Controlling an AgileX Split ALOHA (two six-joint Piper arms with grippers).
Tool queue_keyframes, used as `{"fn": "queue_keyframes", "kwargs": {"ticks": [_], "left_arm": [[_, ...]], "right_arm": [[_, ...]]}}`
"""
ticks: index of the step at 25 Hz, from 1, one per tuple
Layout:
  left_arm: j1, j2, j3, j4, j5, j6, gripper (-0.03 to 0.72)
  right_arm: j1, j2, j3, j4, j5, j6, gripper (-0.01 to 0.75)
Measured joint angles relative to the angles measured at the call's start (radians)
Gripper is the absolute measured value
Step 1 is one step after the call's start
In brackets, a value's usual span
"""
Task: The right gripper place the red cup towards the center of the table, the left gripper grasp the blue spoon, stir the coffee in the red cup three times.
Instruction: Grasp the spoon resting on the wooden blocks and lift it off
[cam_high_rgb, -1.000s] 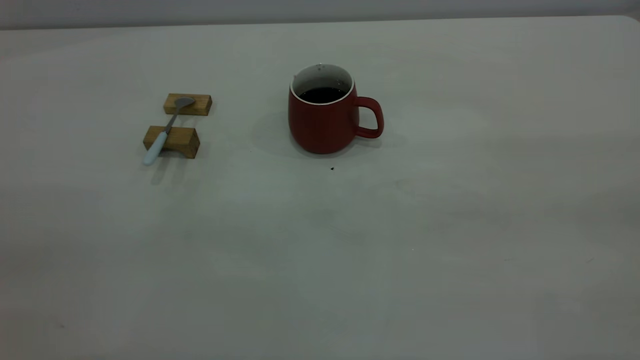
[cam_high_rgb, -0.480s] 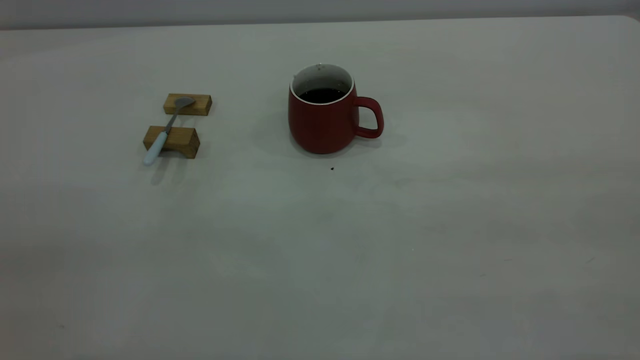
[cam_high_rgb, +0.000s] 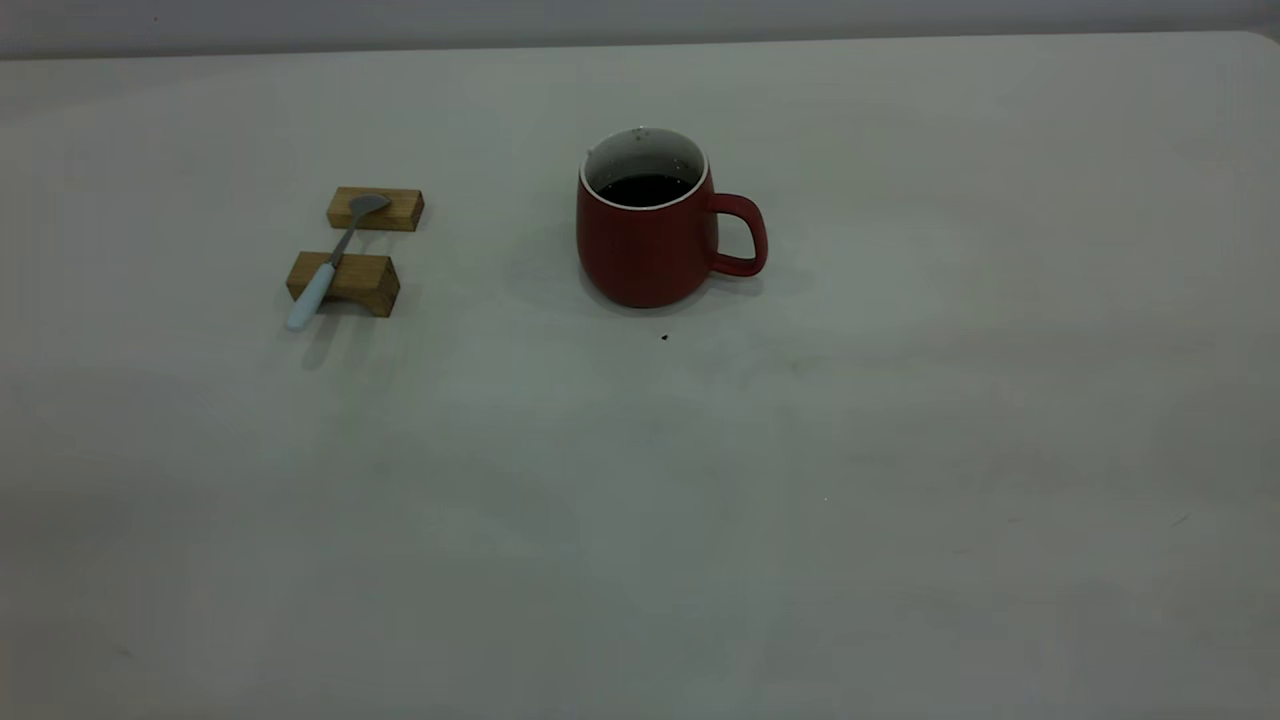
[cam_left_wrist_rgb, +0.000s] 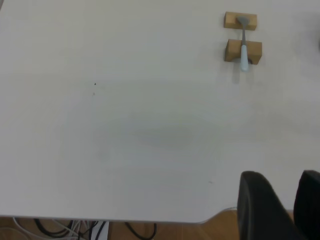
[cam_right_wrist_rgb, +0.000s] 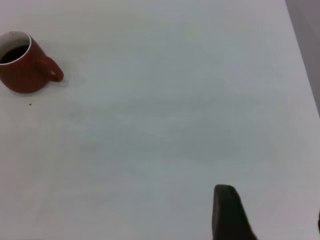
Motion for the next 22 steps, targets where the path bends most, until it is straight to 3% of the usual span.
{"fn": "queue_keyframes", "kwargs": {"ticks": [16,22], "left_arm": [[0.000,0.000,0.000,0.000,-0.001,0.000,0.246],[0.000,0.124,0.000,0.000,-0.005,0.000,0.312]], "right_arm": [[0.000,0.000,0.019,0.007,-0.017,0.000,0.460],[0.000,0.000,0.019,0.007,-0.017,0.000,0.460]]}}
